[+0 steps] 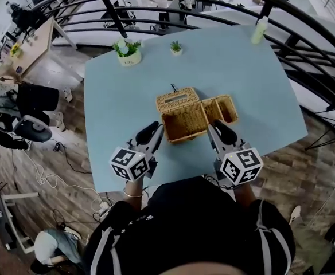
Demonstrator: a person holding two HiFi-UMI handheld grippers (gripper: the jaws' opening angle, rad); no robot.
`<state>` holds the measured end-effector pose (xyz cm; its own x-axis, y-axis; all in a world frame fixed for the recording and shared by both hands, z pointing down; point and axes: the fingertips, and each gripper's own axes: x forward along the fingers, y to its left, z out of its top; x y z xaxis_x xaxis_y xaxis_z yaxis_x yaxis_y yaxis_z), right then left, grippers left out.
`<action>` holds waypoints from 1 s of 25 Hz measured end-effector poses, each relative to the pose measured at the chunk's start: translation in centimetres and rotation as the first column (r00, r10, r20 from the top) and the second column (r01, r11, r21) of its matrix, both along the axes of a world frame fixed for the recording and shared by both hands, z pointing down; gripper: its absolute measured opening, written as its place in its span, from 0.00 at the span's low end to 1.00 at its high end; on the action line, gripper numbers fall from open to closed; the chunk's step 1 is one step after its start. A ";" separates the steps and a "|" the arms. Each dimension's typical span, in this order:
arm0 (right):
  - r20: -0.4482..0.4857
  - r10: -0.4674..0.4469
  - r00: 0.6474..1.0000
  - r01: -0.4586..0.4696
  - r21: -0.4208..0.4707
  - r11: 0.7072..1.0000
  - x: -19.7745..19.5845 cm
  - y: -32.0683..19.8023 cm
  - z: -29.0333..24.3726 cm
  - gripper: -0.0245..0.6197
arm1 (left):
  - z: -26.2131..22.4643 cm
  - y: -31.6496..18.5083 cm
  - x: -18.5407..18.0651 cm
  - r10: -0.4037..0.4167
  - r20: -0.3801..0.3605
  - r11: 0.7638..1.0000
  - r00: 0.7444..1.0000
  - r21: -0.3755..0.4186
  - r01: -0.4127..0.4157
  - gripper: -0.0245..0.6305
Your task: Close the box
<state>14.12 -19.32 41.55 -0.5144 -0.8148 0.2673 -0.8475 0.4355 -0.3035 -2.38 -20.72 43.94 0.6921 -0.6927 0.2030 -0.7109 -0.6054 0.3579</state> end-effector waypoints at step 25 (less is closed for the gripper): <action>-0.043 -0.255 0.966 0.251 -0.068 0.965 -1.8 -5.9 4.1 0.20 | 2.7 -2.6 -3.4 -0.232 -0.013 0.961 0.973 -0.157 0.228 0.18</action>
<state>12.36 -25.18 45.68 -0.6862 -0.6410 0.3439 -0.7271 0.6196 -0.2958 -5.75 -23.30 46.61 0.5254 -0.7962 0.2998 -0.8115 -0.3632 0.4577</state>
